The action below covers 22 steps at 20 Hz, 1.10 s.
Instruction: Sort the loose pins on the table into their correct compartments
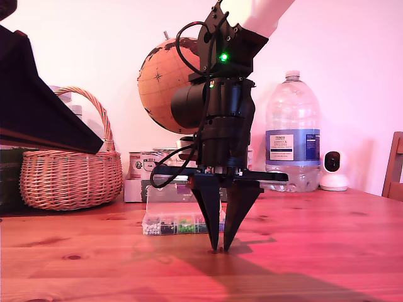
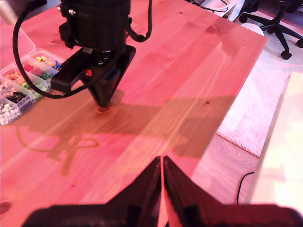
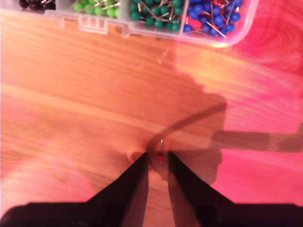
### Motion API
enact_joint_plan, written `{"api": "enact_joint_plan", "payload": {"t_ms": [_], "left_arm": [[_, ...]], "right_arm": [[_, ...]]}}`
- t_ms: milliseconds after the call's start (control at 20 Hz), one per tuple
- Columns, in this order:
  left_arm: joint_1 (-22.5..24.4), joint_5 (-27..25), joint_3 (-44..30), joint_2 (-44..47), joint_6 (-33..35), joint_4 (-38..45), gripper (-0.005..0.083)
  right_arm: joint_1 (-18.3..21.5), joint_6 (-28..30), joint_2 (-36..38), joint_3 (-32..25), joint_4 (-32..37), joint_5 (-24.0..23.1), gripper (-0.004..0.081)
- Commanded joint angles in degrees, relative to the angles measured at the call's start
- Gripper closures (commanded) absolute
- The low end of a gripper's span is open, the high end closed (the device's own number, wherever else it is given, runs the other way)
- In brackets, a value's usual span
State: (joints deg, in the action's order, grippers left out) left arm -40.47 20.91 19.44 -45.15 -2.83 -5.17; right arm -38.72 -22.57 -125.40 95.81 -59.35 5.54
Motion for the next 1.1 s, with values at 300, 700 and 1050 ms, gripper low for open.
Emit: {"api": "enact_joint_plan", "payload": {"t_ms": [300,700,1050], "left_arm": [[0.07,0.02,0.31,-0.24,-0.15,0.50,0.0795],[0.07,0.02,0.31,-0.24,-0.15,0.48,0.0795],[0.07,0.02,0.31,-0.24,-0.15,0.48,0.0795]], "right_arm": [[-0.15,-0.11,-2.60,-1.01,-0.31,-0.07,0.0672],[-0.17,-0.09,-2.60,-1.01,-0.28,0.07,0.0780],[-0.15,0.07,-2.60,-0.98,0.00,0.02,0.0782]]}}
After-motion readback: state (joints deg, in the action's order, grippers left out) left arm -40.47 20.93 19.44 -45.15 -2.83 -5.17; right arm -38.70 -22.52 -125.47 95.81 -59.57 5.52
